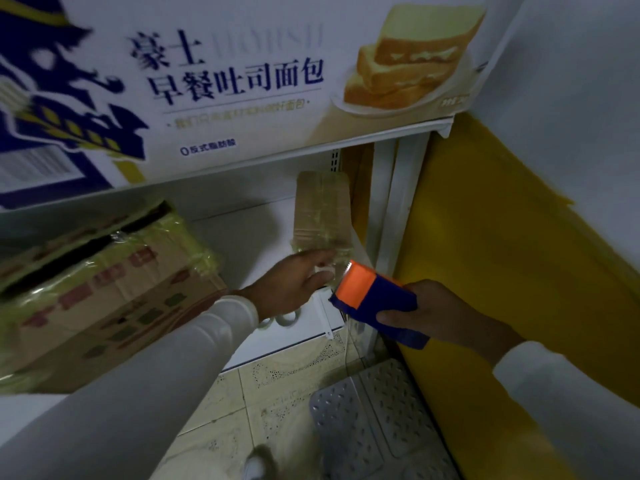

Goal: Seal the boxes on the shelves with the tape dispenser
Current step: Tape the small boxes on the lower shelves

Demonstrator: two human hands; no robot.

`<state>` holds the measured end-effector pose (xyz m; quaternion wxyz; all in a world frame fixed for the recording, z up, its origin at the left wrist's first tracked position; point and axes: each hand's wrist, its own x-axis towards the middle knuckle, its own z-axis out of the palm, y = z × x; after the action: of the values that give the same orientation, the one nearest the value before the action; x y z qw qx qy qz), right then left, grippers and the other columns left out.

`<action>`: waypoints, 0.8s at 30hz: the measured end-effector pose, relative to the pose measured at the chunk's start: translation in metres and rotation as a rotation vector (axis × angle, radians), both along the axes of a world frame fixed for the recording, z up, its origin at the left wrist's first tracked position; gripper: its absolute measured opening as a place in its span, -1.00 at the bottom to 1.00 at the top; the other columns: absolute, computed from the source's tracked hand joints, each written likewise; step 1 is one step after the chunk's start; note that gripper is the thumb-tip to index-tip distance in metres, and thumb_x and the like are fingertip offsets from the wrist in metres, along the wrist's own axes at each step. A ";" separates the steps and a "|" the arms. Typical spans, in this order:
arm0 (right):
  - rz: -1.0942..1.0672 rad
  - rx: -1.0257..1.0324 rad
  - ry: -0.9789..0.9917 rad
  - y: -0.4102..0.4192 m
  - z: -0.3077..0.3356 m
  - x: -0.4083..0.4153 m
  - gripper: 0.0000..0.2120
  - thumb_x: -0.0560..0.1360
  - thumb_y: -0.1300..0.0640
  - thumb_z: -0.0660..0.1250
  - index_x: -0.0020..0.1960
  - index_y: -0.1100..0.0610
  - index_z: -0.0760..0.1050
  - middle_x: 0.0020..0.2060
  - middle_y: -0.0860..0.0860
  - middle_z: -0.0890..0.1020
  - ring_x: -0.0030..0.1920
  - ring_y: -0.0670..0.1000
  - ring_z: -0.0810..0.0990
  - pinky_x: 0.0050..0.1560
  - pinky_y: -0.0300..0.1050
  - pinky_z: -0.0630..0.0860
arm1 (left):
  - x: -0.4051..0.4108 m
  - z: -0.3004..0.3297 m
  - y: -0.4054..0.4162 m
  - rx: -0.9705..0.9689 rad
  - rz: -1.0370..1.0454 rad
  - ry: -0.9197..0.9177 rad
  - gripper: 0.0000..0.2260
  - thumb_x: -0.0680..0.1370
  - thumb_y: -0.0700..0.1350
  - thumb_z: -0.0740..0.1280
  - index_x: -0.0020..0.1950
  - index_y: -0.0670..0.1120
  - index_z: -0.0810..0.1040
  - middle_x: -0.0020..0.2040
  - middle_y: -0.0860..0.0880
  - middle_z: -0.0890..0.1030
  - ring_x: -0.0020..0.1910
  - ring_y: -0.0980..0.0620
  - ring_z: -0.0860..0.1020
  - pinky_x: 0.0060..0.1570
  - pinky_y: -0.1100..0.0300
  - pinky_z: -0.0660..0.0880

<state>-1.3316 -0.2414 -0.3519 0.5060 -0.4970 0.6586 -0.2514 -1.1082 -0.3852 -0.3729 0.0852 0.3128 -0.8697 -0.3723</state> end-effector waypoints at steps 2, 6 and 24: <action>0.049 -0.008 0.030 -0.003 0.003 0.005 -0.71 0.44 -0.03 0.51 -0.33 -0.39 0.57 -0.39 -0.28 0.65 -0.35 -0.29 0.62 -0.35 -0.44 0.46 | 0.003 0.002 0.003 0.179 0.010 0.046 -0.66 0.63 -0.11 0.22 0.41 -0.06 0.39 0.31 -0.01 0.51 0.26 0.04 0.48 0.27 0.15 0.39; 0.101 -0.009 0.085 -0.010 0.004 0.011 -0.89 0.35 -0.17 0.51 -0.20 -0.23 0.60 -0.32 -0.29 0.67 -0.28 -0.27 0.65 -0.32 -0.42 0.49 | 0.007 0.003 0.007 0.381 -0.010 0.160 -0.71 0.63 -0.25 0.19 0.35 -0.17 0.45 0.23 -0.06 0.57 0.22 0.03 0.53 0.28 0.12 0.43; 0.153 -0.007 0.014 -0.026 -0.014 0.015 -0.63 0.19 -0.45 0.47 -0.13 -0.28 0.63 -0.20 -0.21 0.72 -0.18 -0.19 0.70 -0.23 -0.31 0.56 | 0.028 -0.001 0.004 0.598 0.078 0.171 -0.81 0.64 -0.18 0.19 -0.03 -0.13 0.59 -0.16 0.03 0.61 -0.13 0.10 0.55 0.03 0.08 0.47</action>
<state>-1.3170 -0.2671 -0.3660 0.5173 -0.5495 0.6213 -0.2108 -1.0803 -0.3808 -0.3738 0.0766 0.3245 -0.6987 -0.6330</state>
